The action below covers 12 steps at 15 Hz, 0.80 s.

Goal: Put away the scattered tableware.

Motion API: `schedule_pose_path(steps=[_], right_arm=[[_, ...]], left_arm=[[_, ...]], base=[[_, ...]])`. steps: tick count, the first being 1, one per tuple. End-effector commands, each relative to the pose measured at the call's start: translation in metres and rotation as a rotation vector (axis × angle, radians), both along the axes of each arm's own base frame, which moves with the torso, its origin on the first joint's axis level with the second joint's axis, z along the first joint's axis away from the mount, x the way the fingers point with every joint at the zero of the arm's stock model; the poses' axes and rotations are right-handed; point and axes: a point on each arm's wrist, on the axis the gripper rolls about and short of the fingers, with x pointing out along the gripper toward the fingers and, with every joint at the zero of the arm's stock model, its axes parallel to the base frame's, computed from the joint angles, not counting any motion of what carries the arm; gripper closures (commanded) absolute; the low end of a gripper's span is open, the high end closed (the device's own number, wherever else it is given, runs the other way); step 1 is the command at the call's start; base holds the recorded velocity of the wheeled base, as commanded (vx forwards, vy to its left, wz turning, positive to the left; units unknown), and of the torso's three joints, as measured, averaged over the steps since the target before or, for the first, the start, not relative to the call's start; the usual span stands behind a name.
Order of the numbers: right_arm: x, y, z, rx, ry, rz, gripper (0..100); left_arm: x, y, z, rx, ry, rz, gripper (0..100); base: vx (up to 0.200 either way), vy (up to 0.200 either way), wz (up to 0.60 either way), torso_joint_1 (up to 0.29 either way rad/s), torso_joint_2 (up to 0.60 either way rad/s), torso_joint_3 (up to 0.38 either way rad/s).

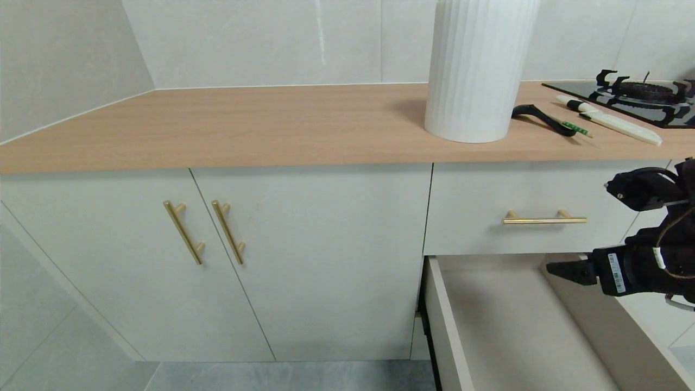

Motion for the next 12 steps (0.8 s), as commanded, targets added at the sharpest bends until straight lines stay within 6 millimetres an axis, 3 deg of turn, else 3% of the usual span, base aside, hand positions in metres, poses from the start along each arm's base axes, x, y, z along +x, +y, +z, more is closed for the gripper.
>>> schedule_pose_path(steps=[1, 3, 8, 12], right_arm=[[0.0099, -0.0087, 0.0038, 0.033, -0.004, -0.011, 0], [0.0181, -0.014, 0.0081, 0.057, -0.08, -0.04, 0], [0.0113, -0.0159, 0.0032, 0.004, -0.089, -0.008, 0], [0.0112, -0.016, 0.0011, -0.004, -0.084, -0.006, 0]], left_arm=[[0.0, 0.0, 0.0, 0.001, 0.0, 0.001, 0], [0.0, 0.0, 0.0, 0.0, 0.0, 0.001, 0], [0.0, 0.0, 0.0, 0.0, 0.0, 0.001, 0], [0.0, 0.0, 0.0, 0.0, 0.0, 0.001, 0]], base=[[0.0, 0.0, 0.0, 0.0, 0.0, 0.0], [0.0, 0.0, 0.0, 0.0, 0.0, 0.0], [0.0, 0.0, 0.0, 0.01, -0.03, -0.019], [0.0, 0.0, 0.0, 0.133, -0.28, -0.25]])
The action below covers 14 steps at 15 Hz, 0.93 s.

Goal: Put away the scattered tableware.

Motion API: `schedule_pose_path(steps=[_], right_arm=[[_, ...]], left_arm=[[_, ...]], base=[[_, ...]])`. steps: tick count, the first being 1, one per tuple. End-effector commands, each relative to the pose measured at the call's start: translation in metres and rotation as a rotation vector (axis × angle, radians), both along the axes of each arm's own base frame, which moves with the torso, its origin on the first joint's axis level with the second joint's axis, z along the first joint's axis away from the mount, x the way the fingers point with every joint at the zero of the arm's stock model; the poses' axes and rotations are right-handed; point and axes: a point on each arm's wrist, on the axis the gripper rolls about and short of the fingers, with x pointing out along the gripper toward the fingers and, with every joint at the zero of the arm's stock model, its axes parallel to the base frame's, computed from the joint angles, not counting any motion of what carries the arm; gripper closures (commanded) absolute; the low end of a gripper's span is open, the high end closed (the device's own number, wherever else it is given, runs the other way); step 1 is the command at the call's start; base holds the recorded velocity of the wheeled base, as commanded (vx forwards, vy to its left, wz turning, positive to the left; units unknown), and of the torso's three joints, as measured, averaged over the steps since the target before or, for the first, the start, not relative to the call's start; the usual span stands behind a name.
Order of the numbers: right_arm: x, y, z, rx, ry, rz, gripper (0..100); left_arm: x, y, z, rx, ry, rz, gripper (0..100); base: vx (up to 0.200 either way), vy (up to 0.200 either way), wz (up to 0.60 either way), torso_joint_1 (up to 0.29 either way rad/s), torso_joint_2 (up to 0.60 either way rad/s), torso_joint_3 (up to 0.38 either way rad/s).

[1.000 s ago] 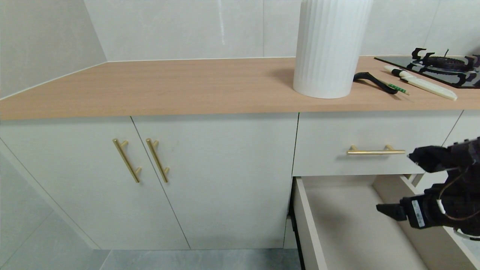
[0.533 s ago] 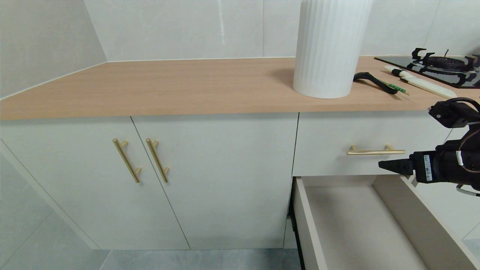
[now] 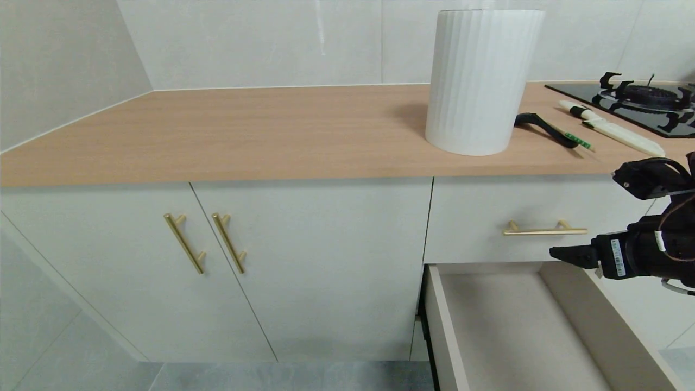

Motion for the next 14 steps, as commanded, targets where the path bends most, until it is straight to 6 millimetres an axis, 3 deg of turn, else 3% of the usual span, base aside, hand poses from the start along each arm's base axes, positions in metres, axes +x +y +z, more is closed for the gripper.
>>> schedule_pose_path(steps=[1, 3, 14], right_arm=[[0.0, 0.0002, -0.0002, 0.0, -0.001, 0.001, 0], [0.0003, 0.0003, -0.0005, 0.0, 0.001, 0.002, 0], [0.0011, 0.0005, -0.0019, -0.003, 0.007, 0.002, 0]], left_arm=[[0.0, 0.0, 0.0001, 0.0, 0.0, 0.001, 0], [0.0, 0.0, 0.0001, 0.0, 0.0, 0.001, 0], [0.0, 0.0, 0.0001, 0.0, 0.0, 0.002, 0]], base=[[0.0, 0.0, 0.0, 0.085, -0.57, -0.286], [0.0, 0.0, 0.0, 0.058, -0.52, -0.256], [0.0, 0.0, 0.0, 0.231, -0.48, -0.273]])
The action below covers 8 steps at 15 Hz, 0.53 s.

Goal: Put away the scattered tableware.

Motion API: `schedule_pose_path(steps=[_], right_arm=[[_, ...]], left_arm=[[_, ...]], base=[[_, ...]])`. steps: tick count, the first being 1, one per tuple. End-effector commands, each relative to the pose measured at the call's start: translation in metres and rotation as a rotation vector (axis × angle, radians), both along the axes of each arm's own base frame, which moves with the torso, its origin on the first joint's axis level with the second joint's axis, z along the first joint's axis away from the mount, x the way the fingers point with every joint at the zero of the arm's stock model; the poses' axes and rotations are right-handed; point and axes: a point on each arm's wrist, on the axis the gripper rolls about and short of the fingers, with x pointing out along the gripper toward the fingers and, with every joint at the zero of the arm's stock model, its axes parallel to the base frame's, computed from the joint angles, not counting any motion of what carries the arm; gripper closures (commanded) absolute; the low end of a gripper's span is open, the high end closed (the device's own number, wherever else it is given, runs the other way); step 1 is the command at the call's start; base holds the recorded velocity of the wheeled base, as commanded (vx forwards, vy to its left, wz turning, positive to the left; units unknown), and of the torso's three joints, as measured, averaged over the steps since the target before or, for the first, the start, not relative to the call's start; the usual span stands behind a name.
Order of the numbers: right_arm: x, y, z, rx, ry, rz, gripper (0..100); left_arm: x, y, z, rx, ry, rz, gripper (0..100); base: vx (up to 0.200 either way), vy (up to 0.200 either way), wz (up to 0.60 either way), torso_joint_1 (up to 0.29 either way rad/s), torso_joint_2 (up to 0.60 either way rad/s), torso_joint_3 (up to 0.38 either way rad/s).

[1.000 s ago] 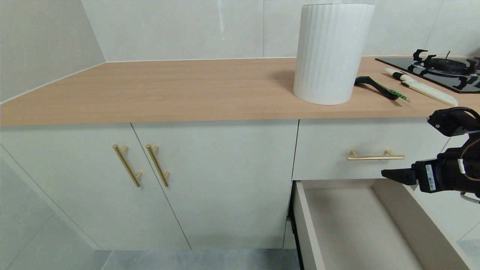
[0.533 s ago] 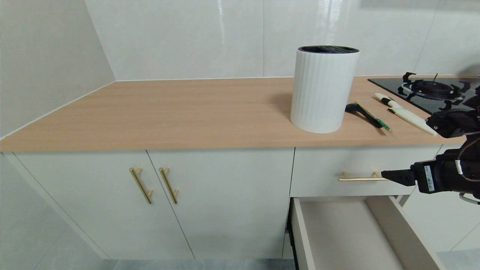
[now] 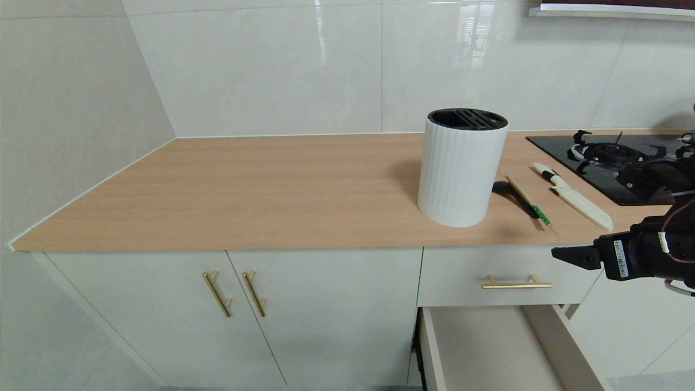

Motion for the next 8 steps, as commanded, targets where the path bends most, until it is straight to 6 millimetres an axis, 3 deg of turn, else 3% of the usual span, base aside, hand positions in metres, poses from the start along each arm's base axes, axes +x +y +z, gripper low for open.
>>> schedule_pose_path(steps=[1, 5, 6, 8], right_arm=[[0.001, 0.0, -0.001, -0.001, 0.002, 0.001, 0], [0.008, 0.001, -0.003, -0.022, 0.012, 0.012, 0], [0.036, 0.002, 0.003, -0.018, -0.023, -0.015, 0], [0.073, 0.001, 0.009, -0.03, -0.013, -0.066, 0]], left_arm=[[0.0, 0.0, 0.0, 0.0, 0.0, 0.001, 0], [0.0, 0.0, 0.0, 0.0, 0.0, 0.001, 0], [0.0, 0.0, 0.0, 0.0, 0.0, 0.001, 0], [0.0, 0.0, 0.0, 0.0, 0.0, 0.001, 0]], base=[[0.0, 0.0, 0.0, 0.227, -0.49, -0.261], [0.0, 0.0, 0.0, 0.127, -0.26, -0.143], [0.0, 0.0, 0.0, 0.027, -0.05, -0.022], [0.0, 0.0, 0.0, 0.0, 0.0, 0.0]])
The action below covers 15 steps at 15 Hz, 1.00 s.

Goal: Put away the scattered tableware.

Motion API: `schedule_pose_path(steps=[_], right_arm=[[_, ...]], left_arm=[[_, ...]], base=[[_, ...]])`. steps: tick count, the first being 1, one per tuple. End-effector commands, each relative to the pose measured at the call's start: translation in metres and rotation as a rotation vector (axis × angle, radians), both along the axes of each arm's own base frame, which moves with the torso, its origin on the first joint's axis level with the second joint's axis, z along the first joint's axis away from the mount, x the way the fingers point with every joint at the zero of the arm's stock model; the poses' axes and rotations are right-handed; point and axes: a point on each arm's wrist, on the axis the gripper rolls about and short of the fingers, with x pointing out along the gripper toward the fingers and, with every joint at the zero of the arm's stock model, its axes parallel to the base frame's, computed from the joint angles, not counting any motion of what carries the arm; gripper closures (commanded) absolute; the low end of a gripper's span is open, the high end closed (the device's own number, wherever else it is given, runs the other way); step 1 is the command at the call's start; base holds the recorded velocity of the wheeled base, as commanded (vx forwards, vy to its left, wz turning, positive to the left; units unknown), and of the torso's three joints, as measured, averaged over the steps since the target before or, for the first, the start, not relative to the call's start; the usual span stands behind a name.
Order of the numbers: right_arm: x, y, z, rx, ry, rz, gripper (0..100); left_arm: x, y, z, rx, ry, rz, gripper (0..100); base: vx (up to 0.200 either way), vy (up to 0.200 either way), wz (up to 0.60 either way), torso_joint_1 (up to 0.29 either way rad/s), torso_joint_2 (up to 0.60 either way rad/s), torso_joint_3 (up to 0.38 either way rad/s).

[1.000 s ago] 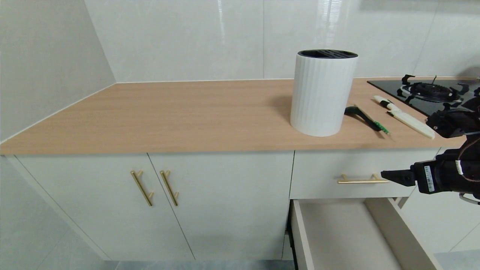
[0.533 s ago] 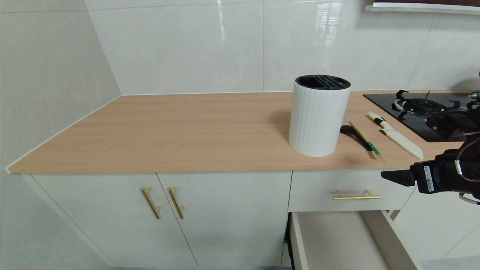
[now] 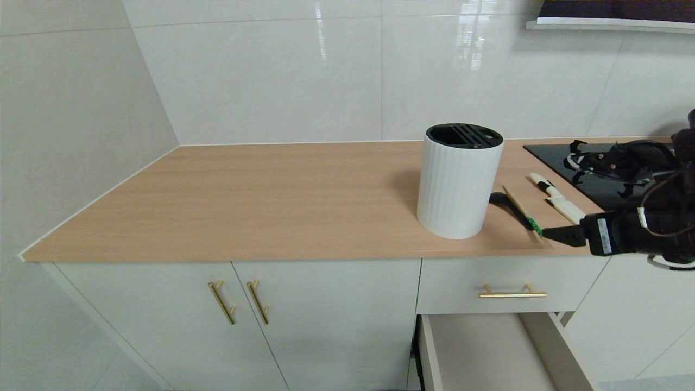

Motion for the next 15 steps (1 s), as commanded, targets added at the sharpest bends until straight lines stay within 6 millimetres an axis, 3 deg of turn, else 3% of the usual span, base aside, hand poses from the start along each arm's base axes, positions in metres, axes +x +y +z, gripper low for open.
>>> schedule_pose_path(steps=[1, 6, 15], right_arm=[[0.055, -0.002, -0.003, -0.016, 0.068, -0.067, 0], [0.097, -0.003, -0.034, -0.012, 0.165, -0.131, 0], [0.111, -0.006, -0.046, 0.0, 0.188, -0.181, 0]], left_arm=[[0.0, 0.0, 0.0, 0.0, 0.0, 0.002, 0], [0.0, 0.0, 0.0, 0.0, 0.0, 0.0, 0], [0.0, 0.0, 0.0, 0.0, 0.0, 0.0, 0]], base=[[0.0, 0.0, 0.0, 0.0, 0.0, 0.0], [0.0, 0.0, 0.0, 0.0, 0.0, 0.0], [0.0, 0.0, 0.0, 0.0, 0.0, 0.0]])
